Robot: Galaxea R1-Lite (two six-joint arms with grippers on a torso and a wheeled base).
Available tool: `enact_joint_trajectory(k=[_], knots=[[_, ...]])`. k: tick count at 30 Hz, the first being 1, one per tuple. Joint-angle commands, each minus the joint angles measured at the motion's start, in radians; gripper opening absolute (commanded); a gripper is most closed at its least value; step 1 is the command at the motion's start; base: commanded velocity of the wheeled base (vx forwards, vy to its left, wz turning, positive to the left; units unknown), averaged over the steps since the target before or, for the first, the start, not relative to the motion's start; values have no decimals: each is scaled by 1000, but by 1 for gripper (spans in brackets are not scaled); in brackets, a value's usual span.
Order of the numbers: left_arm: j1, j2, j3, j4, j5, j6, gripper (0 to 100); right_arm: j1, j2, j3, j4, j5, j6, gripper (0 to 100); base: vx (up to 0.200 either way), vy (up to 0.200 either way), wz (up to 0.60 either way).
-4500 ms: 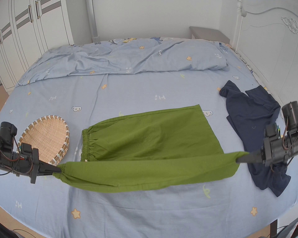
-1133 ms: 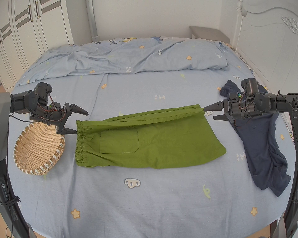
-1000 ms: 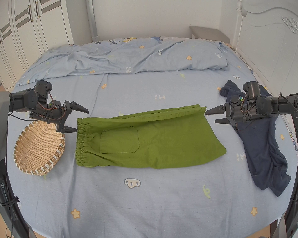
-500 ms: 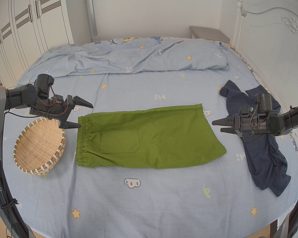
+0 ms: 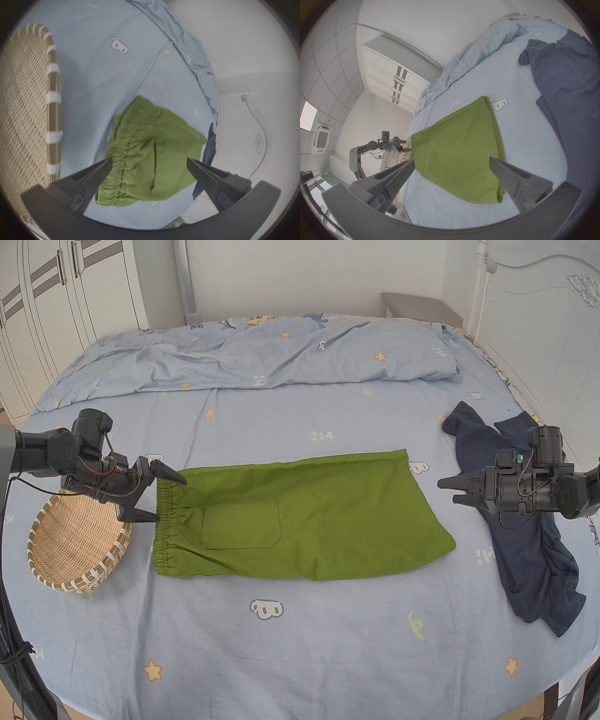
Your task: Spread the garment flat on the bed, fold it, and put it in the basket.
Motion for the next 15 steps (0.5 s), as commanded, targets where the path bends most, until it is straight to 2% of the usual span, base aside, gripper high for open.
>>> enact_joint_trajectory(k=[1,3,9,15], knots=[[-3,-79,133,-20,6,73,100,2,-9,2,-1,0,1,100,0,0,0],[-3,-99,186,-60,9,86,100,5,-9,4,1,0,1,100,0,0,0],[-9,-117,369,-327,13,86,100,12,-20,16,-3,0,1,100,0,0,0],[-16,-119,432,-409,13,90,100,13,-18,16,-4,0,1,100,0,0,0]])
